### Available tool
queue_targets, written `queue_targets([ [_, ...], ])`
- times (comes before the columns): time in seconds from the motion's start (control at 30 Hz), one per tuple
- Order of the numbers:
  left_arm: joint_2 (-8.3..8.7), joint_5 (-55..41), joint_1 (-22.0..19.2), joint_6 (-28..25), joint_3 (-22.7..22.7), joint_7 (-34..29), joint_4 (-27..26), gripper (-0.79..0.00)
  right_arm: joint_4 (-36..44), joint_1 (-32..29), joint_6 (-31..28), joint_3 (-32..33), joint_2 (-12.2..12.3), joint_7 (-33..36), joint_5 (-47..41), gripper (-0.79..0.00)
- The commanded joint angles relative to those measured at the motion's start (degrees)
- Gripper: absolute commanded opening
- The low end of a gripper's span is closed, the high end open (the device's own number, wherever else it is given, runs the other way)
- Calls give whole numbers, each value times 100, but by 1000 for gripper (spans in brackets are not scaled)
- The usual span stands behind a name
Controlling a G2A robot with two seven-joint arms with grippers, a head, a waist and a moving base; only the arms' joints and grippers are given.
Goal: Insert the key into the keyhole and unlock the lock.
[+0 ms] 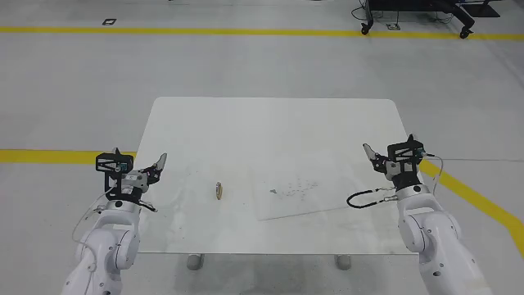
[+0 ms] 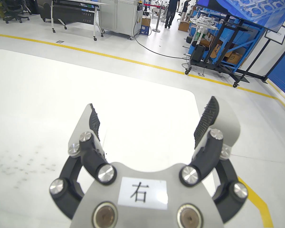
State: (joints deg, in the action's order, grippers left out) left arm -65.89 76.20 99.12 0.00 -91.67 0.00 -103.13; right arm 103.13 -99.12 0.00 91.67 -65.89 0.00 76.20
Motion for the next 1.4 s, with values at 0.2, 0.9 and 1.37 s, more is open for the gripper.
queue_targets([
  [0.2, 0, 0, 0, 0, 0, 0, 0, 0, 0, 0, 0, 0, 0, 0, 0, 0],
  [0.9, 0, 0, 0, 0, 0, 0, 0, 0, 835, -701, -718, -686, -27, -1082, 757, 0],
  [1.37, 0, 0, 0, 0, 0, 0, 0, 0, 926, -849, -582, -963, -57, -1293, 872, 0],
])
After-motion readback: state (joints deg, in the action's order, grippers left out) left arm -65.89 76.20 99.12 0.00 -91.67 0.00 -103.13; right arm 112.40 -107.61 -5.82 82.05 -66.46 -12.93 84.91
